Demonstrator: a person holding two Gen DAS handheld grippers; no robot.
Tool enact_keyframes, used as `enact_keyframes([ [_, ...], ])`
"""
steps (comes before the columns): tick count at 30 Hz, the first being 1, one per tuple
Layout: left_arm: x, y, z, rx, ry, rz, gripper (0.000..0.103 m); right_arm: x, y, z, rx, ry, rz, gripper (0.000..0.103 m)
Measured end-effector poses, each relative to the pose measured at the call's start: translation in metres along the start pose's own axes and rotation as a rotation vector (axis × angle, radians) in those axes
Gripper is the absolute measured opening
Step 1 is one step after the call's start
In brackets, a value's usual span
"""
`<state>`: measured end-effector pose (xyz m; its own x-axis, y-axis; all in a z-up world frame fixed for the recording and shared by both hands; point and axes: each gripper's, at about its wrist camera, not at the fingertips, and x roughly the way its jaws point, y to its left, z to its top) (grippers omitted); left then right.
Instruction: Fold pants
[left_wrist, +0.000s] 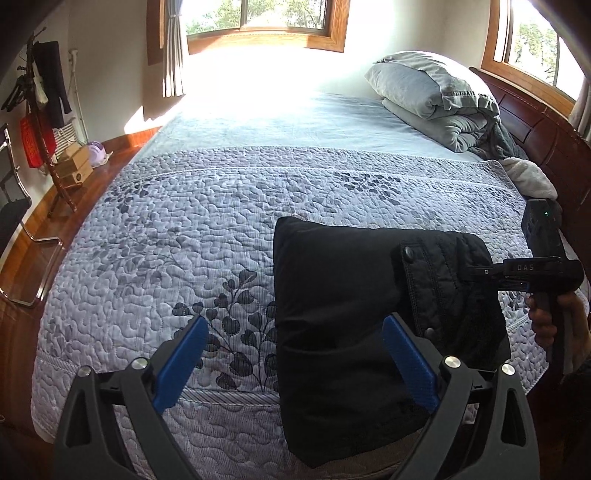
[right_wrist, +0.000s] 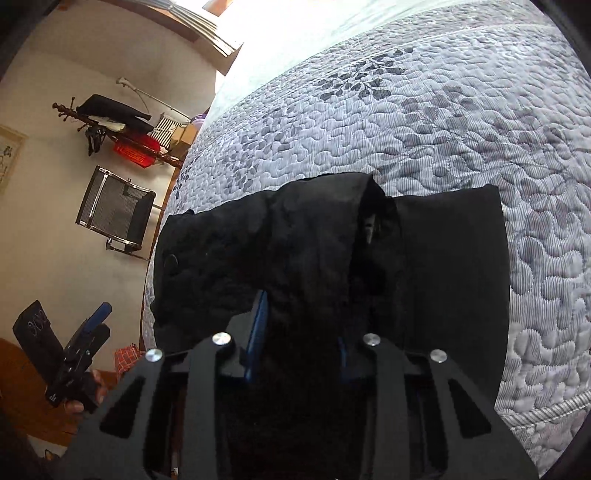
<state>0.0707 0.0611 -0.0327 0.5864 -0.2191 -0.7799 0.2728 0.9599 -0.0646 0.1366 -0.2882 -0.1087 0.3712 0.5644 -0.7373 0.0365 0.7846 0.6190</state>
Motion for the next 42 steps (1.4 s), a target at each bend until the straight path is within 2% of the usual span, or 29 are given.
enact_keyframes([
  [2, 0.001, 0.001, -0.001, -0.005, 0.004, 0.002, 0.097, -0.005, 0.005, 0.0, -0.011, -0.004, 0.021, 0.017],
  [4, 0.004, 0.003, -0.003, -0.016, 0.015, 0.005, 0.097, -0.01, 0.01, 0.001, -0.018, -0.014, 0.032, 0.014],
  [13, 0.021, 0.026, -0.017, -0.089, 0.075, 0.031, 0.098, -0.062, 0.033, 0.007, -0.037, -0.107, 0.134, 0.011],
  [21, 0.021, 0.02, -0.015, -0.089, 0.071, 0.015, 0.098, -0.083, 0.022, 0.011, -0.019, -0.111, 0.071, 0.011],
  [30, 0.026, 0.01, -0.013, -0.059, 0.081, 0.006, 0.098, -0.076, -0.032, 0.002, 0.086, -0.093, -0.02, 0.011],
  [33, 0.029, 0.008, -0.014, -0.059, 0.086, 0.007, 0.098, -0.066, -0.049, -0.002, 0.12, -0.085, -0.019, 0.011],
  [37, 0.031, 0.003, -0.014, -0.048, 0.092, 0.006, 0.098, -0.048, -0.068, -0.002, 0.155, -0.068, -0.03, 0.018],
  [40, 0.032, 0.0, -0.015, -0.038, 0.1, 0.005, 0.098, -0.046, -0.075, -0.006, 0.173, -0.071, -0.005, 0.025],
  [42, 0.033, -0.002, -0.015, -0.029, 0.103, 0.007, 0.098, -0.054, -0.074, -0.011, 0.167, -0.079, -0.012, 0.036],
])
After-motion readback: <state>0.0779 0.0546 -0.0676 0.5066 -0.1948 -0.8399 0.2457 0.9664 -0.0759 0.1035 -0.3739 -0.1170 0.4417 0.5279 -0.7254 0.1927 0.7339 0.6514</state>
